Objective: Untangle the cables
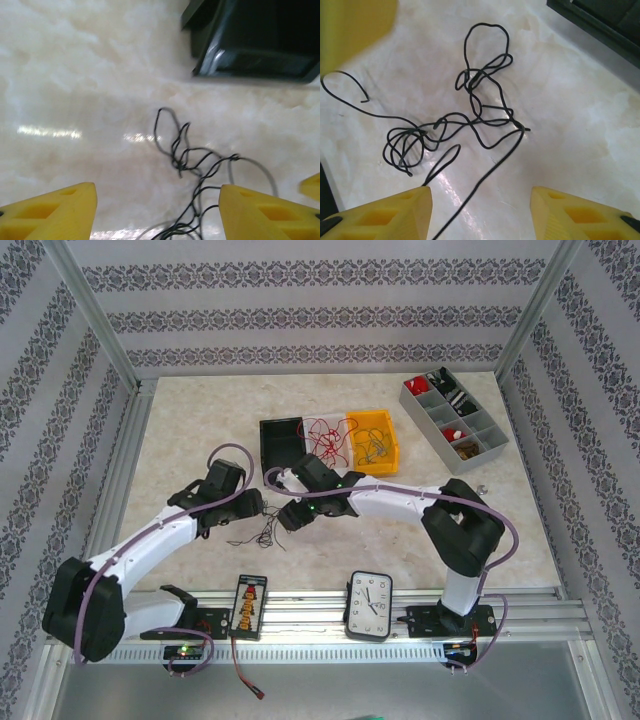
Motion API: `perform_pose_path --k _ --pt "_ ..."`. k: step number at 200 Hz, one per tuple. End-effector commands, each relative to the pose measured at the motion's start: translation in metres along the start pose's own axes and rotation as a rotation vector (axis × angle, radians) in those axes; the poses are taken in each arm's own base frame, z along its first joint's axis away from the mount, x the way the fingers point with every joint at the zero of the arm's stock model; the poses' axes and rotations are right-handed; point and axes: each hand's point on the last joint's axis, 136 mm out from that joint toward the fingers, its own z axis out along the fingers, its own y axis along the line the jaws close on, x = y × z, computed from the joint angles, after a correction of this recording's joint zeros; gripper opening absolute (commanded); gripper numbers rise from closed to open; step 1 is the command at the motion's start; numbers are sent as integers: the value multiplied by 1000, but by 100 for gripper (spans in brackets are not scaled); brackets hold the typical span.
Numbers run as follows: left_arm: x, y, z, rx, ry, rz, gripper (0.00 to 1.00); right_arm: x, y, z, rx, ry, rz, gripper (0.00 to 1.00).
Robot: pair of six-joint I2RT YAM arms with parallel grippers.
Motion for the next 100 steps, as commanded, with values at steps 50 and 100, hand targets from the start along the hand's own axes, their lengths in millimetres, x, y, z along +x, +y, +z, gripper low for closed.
perform_pose_path --k 50,100 --pt "61 -17 21 118 204 79 61 -10 -19 -7 45 -35 58 56" --pt "73 -23 38 47 261 191 61 -3 -16 -2 -8 -9 77 55"
